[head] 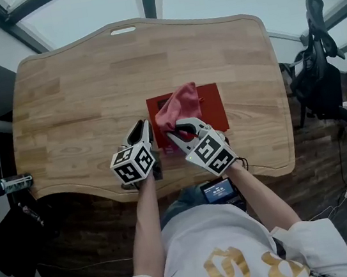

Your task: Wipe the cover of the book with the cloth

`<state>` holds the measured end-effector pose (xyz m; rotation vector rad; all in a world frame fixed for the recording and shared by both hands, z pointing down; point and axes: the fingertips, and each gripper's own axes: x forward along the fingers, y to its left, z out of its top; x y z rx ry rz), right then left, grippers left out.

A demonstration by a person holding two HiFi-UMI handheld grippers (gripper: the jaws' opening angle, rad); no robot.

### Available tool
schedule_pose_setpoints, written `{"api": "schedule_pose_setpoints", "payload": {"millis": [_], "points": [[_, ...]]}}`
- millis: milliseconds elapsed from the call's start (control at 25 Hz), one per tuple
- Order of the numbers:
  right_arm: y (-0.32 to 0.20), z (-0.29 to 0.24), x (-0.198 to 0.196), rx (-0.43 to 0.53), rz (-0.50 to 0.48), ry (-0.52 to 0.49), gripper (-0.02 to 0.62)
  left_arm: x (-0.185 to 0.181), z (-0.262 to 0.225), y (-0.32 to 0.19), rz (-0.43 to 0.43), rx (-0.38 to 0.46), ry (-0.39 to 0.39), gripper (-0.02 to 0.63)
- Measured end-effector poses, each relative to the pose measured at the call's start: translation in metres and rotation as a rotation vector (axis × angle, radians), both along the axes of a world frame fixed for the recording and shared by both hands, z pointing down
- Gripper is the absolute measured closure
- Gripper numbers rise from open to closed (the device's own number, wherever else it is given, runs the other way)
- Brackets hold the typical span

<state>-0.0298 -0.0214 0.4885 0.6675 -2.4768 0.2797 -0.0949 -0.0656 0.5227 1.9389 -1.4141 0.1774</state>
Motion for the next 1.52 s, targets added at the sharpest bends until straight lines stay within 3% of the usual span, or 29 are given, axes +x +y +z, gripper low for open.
{"api": "schedule_pose_setpoints", "payload": {"millis": [200, 400, 640, 920, 1080, 1240, 1400, 1520], "points": [[-0.007, -0.036, 0.028, 0.128, 0.194, 0.015, 0.54, -0.002, -0.02, 0.009, 0.035, 0.009, -0.192, 0.568], [-0.014, -0.074, 0.067, 0.205, 0.397, -0.039, 0.54, 0.008, -0.056, 0.01, 0.073, 0.094, -0.239, 0.569], [-0.015, -0.1, 0.106, 0.234, 0.556, -0.118, 0.54, 0.029, -0.108, 0.019, 0.18, 0.258, -0.286, 0.592], [0.006, -0.11, 0.117, 0.226, 0.518, -0.103, 0.54, 0.045, -0.134, 0.034, 0.172, 0.306, -0.394, 0.592], [0.022, -0.116, 0.132, 0.24, 0.496, -0.115, 0.54, 0.054, -0.151, 0.049, 0.119, 0.333, -0.429, 0.592], [0.042, -0.113, 0.155, 0.205, 0.547, -0.177, 0.54, 0.061, -0.164, 0.076, 0.059, 0.36, -0.385, 0.592], [0.05, -0.117, 0.166, 0.246, 0.551, -0.164, 0.54, 0.064, -0.17, 0.089, 0.02, 0.381, -0.297, 0.592], [0.057, -0.12, 0.172, 0.27, 0.551, -0.148, 0.54, 0.068, -0.171, 0.098, 0.022, 0.383, -0.279, 0.593]]}}
